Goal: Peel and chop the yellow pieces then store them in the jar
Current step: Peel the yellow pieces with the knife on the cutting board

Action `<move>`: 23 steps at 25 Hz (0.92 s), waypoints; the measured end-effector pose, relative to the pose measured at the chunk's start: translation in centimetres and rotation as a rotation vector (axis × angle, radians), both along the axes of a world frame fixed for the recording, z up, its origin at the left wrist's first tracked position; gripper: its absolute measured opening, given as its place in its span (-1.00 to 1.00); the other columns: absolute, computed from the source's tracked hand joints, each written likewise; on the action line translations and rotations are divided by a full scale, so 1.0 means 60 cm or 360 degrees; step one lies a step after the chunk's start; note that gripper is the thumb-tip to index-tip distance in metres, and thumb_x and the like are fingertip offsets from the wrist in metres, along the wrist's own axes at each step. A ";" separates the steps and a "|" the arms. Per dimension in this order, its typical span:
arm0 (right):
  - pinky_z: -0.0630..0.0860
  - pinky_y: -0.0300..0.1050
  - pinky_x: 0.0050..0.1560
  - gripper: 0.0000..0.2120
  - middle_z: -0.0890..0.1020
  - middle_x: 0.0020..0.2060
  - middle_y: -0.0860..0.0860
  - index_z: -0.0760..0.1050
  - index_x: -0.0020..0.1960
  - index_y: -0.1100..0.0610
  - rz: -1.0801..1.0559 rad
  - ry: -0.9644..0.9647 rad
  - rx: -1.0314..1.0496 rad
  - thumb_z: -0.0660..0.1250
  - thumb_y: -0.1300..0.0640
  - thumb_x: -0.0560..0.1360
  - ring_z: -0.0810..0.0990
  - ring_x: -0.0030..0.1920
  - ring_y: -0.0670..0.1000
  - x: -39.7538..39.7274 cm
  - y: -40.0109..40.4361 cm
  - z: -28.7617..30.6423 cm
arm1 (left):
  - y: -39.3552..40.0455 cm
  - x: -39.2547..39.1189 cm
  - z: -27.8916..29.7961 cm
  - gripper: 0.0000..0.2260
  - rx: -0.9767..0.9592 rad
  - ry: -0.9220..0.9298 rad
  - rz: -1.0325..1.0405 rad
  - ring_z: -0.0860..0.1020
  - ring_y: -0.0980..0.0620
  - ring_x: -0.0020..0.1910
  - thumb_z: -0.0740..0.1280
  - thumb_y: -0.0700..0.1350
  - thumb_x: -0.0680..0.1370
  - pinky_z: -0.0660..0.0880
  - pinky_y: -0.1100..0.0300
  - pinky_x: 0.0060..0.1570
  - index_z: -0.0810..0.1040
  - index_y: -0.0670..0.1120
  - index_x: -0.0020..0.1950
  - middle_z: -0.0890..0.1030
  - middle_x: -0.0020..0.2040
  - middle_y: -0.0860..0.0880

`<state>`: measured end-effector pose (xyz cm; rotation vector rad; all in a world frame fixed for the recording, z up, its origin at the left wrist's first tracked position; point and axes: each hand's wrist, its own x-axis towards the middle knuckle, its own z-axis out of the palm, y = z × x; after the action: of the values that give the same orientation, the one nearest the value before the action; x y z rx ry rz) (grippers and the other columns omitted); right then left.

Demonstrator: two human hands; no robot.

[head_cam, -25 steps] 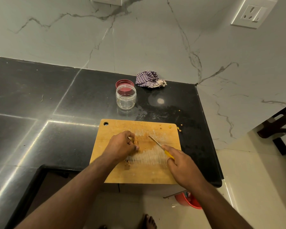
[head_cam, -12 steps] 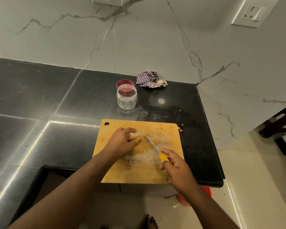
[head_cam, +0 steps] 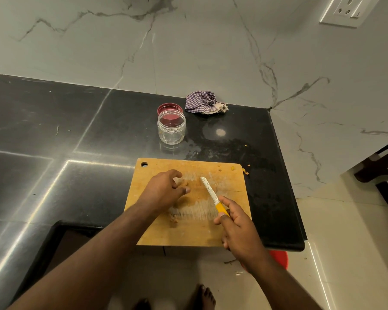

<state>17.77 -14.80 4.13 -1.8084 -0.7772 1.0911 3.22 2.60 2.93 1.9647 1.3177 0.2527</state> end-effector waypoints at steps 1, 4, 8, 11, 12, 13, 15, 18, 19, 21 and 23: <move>0.48 -0.14 -0.39 -0.61 0.58 0.01 -0.09 0.39 0.38 -0.19 0.0006 -0.0006 -0.0012 0.20 0.16 0.64 0.45 -0.40 -0.04 0.000 0.000 0.000 | 0.002 -0.001 0.001 -0.53 -0.0058 0.0017 -0.0047 0.55 0.10 -0.09 0.45 0.05 0.52 0.44 0.28 -0.25 0.46 0.04 0.41 0.58 -0.04 0.05; 0.48 -0.15 -0.37 -0.60 0.54 0.07 -0.15 0.38 0.41 -0.15 0.0040 -0.0033 -0.0037 0.20 0.16 0.63 0.48 -0.35 -0.05 0.000 0.004 0.003 | 0.010 -0.004 0.003 -0.51 -0.0145 0.0074 -0.0138 0.57 0.08 -0.07 0.45 -0.06 0.53 0.47 0.25 -0.20 0.45 0.02 0.44 0.60 -0.06 0.06; 0.53 -0.16 -0.20 -0.57 0.48 0.27 -0.17 0.31 0.46 -0.20 0.0133 -0.0219 -0.0046 0.20 0.09 0.63 0.53 -0.14 -0.10 0.002 0.011 0.005 | 0.015 0.003 0.003 -0.60 -0.0029 0.0098 -0.0140 0.53 0.10 -0.02 0.36 -0.16 0.56 0.48 0.28 -0.15 0.52 0.00 0.40 0.64 0.15 -0.03; 0.42 -0.20 0.19 -0.55 0.39 0.39 -0.16 0.21 0.53 -0.15 0.0277 -0.0444 -0.0054 0.15 0.06 0.66 0.38 0.20 -0.17 0.003 0.012 0.002 | 0.014 0.006 -0.001 -0.62 0.0042 0.0054 -0.0132 0.49 0.11 -0.01 0.43 -0.08 0.53 0.41 0.28 -0.14 0.55 0.01 0.35 0.59 0.19 -0.01; 0.35 -0.23 0.28 -0.54 0.36 0.42 -0.17 0.19 0.55 -0.11 0.0325 -0.0522 -0.0059 0.14 0.06 0.67 0.32 0.27 -0.21 0.002 0.012 0.002 | 0.010 0.007 -0.005 -0.65 0.0078 0.0046 -0.0102 0.49 0.12 -0.01 0.44 -0.05 0.53 0.41 0.28 -0.12 0.58 0.02 0.32 0.56 0.15 0.02; 0.30 -0.26 0.34 -0.53 0.34 0.44 -0.16 0.17 0.56 -0.08 0.0371 -0.0601 -0.0055 0.13 0.06 0.67 0.28 0.31 -0.24 0.001 0.012 0.001 | 0.007 0.008 -0.010 -0.68 0.0129 0.0045 -0.0067 0.49 0.13 0.00 0.44 -0.02 0.53 0.40 0.27 -0.12 0.60 0.03 0.28 0.54 0.11 0.05; 0.22 -0.31 0.38 -0.53 0.32 0.47 -0.13 0.15 0.57 -0.05 0.0461 -0.0742 -0.0046 0.11 0.08 0.68 0.25 0.34 -0.26 -0.005 0.013 -0.001 | 0.004 0.012 -0.018 -0.73 0.0199 0.0033 -0.0009 0.50 0.13 -0.01 0.43 -0.02 0.53 0.39 0.28 -0.13 0.65 0.04 0.23 0.53 0.07 0.07; 0.23 -0.33 0.36 -0.52 0.34 0.46 -0.10 0.11 0.58 -0.05 0.0562 -0.0862 -0.0033 0.08 0.09 0.68 0.30 0.38 -0.20 -0.012 0.020 -0.002 | 0.009 0.014 -0.020 -0.74 0.0219 0.0014 -0.0006 0.50 0.12 0.00 0.44 -0.02 0.52 0.37 0.30 -0.11 0.67 0.02 0.21 0.55 0.06 0.08; 0.25 -0.34 0.34 -0.52 0.36 0.44 -0.10 0.11 0.58 -0.05 0.0585 -0.0895 -0.0021 0.08 0.09 0.67 0.32 0.36 -0.20 -0.013 0.023 -0.002 | 0.011 0.013 -0.020 -0.74 0.0231 0.0012 -0.0019 0.49 0.13 -0.01 0.45 -0.02 0.52 0.35 0.31 -0.13 0.67 0.02 0.20 0.54 0.04 0.09; 0.29 -0.34 0.29 -0.51 0.38 0.40 -0.09 0.10 0.58 -0.04 0.0615 -0.0959 -0.0007 0.07 0.09 0.67 0.35 0.29 -0.20 -0.017 0.028 0.000 | 0.014 0.012 -0.021 -0.74 0.0253 0.0011 -0.0047 0.48 0.13 -0.02 0.45 -0.01 0.52 0.35 0.30 -0.15 0.67 0.02 0.20 0.52 0.02 0.10; 0.34 -0.29 0.25 -0.51 0.40 0.35 -0.09 0.09 0.58 -0.04 0.0631 -0.0995 -0.0009 0.06 0.08 0.67 0.38 0.23 -0.18 -0.020 0.031 0.002 | 0.015 0.011 -0.023 -0.74 0.0259 0.0008 -0.0066 0.49 0.12 -0.01 0.46 -0.01 0.52 0.36 0.27 -0.13 0.67 0.02 0.20 0.53 0.03 0.08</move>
<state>16.58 -12.96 4.22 -2.0756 -1.5529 0.7487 3.88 3.50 1.52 2.1271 1.2925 0.3447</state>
